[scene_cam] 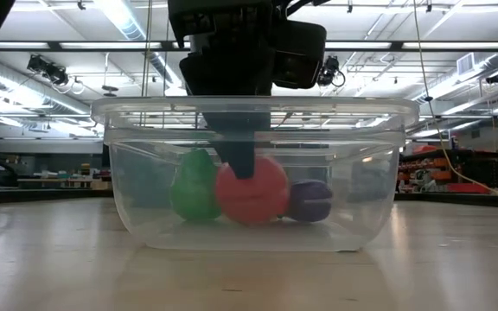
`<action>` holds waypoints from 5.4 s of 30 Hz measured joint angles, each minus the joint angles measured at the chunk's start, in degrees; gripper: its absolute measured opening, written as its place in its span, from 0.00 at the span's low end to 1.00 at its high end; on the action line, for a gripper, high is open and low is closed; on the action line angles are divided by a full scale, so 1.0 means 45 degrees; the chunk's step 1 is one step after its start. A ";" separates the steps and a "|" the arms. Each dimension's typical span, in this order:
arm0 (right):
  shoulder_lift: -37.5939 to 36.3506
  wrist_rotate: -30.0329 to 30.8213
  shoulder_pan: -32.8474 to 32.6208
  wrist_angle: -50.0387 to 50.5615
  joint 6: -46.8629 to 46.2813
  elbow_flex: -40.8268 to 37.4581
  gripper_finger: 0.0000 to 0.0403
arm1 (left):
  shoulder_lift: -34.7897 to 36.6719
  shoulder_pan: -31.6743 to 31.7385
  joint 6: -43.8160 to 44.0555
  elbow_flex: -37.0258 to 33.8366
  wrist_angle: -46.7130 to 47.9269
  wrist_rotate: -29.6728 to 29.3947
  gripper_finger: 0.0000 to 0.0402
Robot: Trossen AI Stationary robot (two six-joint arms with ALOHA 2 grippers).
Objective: Pick and placing Produce into tupperware
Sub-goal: Put the red tomato into the transparent bin, then put the green melon into the transparent bin
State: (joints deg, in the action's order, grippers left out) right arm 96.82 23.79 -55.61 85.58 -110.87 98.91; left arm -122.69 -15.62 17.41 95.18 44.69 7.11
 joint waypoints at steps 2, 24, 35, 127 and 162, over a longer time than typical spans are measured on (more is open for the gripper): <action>0.0000 0.0000 0.0000 0.0000 0.0000 0.0000 0.77 | 0.0004 0.0000 0.0030 0.0000 0.0018 0.0000 0.77; 0.0000 0.0000 0.0000 -0.0223 -0.0004 0.0000 0.77 | 0.0043 0.0000 -0.0015 0.2853 0.2843 -0.0256 0.91; 0.0000 0.0000 0.0000 -0.0228 0.0000 0.0000 0.77 | 0.0053 0.0284 0.0850 0.5100 0.5844 -0.2879 0.88; 0.0003 0.0510 -0.0005 -0.0318 0.0554 0.0005 0.77 | 0.3817 0.1454 0.4993 -0.0068 0.7068 -0.2341 0.88; 0.0005 0.0822 0.0515 -0.0597 0.0977 0.0005 0.77 | 0.9776 0.1959 0.9756 -0.8806 0.0547 -0.2302 0.74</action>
State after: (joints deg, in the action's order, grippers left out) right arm 96.84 27.49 -53.30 82.89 -106.47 98.94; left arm -78.70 -6.80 61.31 55.55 47.15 -3.25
